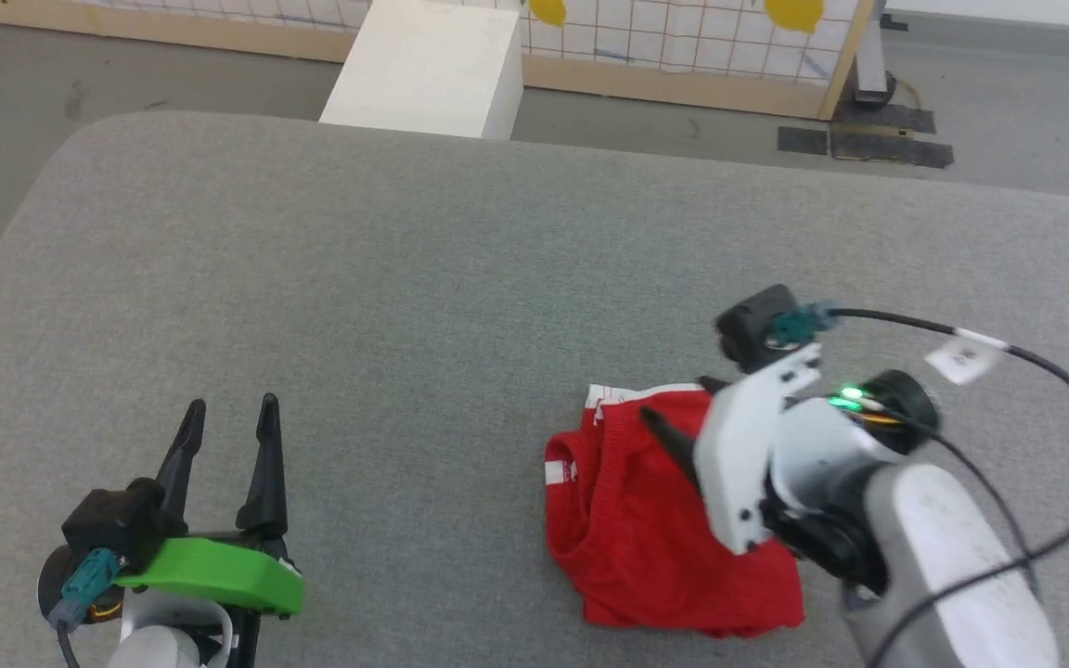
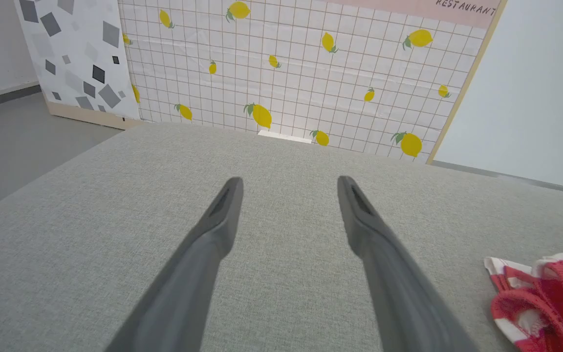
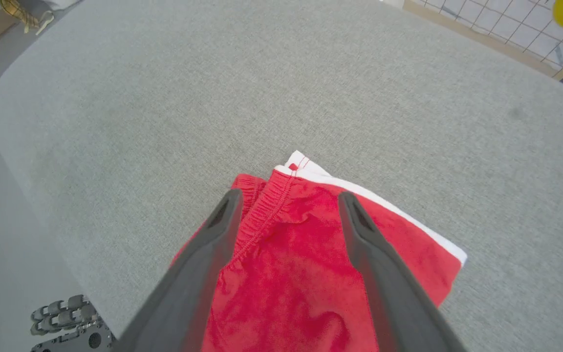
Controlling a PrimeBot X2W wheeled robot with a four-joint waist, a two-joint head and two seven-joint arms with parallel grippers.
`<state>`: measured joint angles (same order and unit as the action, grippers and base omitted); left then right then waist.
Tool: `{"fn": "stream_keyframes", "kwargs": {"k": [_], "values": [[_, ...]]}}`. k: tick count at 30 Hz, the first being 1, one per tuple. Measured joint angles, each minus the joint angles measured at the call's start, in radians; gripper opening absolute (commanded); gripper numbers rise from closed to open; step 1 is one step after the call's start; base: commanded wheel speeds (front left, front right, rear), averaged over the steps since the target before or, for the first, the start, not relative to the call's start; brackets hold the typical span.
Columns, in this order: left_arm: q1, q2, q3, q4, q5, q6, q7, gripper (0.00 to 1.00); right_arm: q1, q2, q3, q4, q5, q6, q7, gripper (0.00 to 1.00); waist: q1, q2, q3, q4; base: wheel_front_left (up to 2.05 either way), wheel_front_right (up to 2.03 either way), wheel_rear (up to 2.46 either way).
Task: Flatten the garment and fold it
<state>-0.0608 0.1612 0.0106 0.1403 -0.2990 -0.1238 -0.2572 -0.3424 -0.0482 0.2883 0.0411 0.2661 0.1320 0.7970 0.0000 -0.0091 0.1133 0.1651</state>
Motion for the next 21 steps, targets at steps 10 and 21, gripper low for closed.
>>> {"fn": "stream_keyframes", "kwargs": {"k": [10, 21], "values": [[0.0, 0.001, -0.005, -0.012, -0.001, 0.0, 0.0, 1.0, 0.194, -0.002, -0.199, -0.125, -0.139, 0.0, 0.092, 1.0, 0.0, 0.0, 0.023, -0.012, 0.0, 0.0, 0.0], [-0.003, 0.013, -0.025, -0.009, -0.029, 0.0, 0.0, 1.0, 0.203, -0.002, -0.179, 0.095, -0.137, 0.0, -0.002, 1.0, 0.0, 0.0, 0.052, 0.018, 0.0, 0.0, 0.0]]}}
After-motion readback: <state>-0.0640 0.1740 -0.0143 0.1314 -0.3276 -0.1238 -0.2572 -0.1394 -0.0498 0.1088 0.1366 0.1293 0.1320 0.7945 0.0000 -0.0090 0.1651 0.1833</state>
